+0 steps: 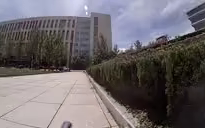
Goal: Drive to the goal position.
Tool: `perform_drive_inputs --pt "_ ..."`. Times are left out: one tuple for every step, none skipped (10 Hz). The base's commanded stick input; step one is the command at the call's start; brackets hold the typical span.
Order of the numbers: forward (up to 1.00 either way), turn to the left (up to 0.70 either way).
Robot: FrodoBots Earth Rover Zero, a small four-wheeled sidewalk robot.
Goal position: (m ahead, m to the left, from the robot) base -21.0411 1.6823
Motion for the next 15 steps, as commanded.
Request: perform_drive_inputs --pt "0.1 0.0" --pt "0.1 0.0" --pt "0.1 0.0" --pt "0.1 0.0" --pt "0.1 0.0" --pt "0.1 0.0" --pt "0.1 0.0" --pt "0.1 0.0" --pt "0.1 0.0" --pt "0.1 0.0" --pt "0.1 0.0" --pt "0.1 0.0" --pt "0.1 0.0" --pt "0.1 0.0" --pt "0.1 0.0"
